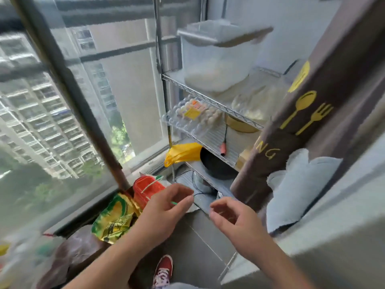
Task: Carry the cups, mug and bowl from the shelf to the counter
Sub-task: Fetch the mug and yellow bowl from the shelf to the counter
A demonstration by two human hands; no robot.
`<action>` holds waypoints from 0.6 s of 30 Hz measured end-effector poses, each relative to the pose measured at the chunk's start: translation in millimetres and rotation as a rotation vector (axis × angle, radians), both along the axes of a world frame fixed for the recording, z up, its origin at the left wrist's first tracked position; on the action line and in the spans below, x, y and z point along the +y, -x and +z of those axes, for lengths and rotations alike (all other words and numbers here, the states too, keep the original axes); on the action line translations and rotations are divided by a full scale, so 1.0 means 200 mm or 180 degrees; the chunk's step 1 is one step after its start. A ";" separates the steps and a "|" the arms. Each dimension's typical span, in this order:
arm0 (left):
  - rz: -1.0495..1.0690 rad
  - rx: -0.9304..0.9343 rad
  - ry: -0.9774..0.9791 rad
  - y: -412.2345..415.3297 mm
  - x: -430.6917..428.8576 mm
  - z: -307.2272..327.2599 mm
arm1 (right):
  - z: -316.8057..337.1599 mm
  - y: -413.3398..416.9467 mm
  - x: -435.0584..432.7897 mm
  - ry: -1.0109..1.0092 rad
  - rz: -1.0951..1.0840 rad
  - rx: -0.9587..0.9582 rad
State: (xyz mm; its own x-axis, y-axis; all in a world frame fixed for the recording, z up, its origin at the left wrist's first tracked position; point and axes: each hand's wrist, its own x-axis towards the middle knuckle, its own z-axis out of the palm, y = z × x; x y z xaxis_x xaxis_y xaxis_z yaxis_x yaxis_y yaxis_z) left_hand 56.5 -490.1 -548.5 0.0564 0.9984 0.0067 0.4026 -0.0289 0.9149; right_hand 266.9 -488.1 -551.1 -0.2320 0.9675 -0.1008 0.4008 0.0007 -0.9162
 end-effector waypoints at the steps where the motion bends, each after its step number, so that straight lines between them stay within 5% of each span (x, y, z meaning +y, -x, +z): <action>1: -0.0112 -0.0016 -0.0064 0.02 0.11 0.03 | 0.03 0.03 0.05 -0.0061 -0.0163 0.0033; 8: -0.0825 -0.0371 -0.0649 0.08 0.75 0.40 | 0.36 0.19 0.45 -0.0540 -0.0969 0.0071; 18: -0.1739 -0.0249 -0.2045 0.05 1.26 1.15 | 1.10 0.23 0.84 -0.2006 -0.1421 -0.0195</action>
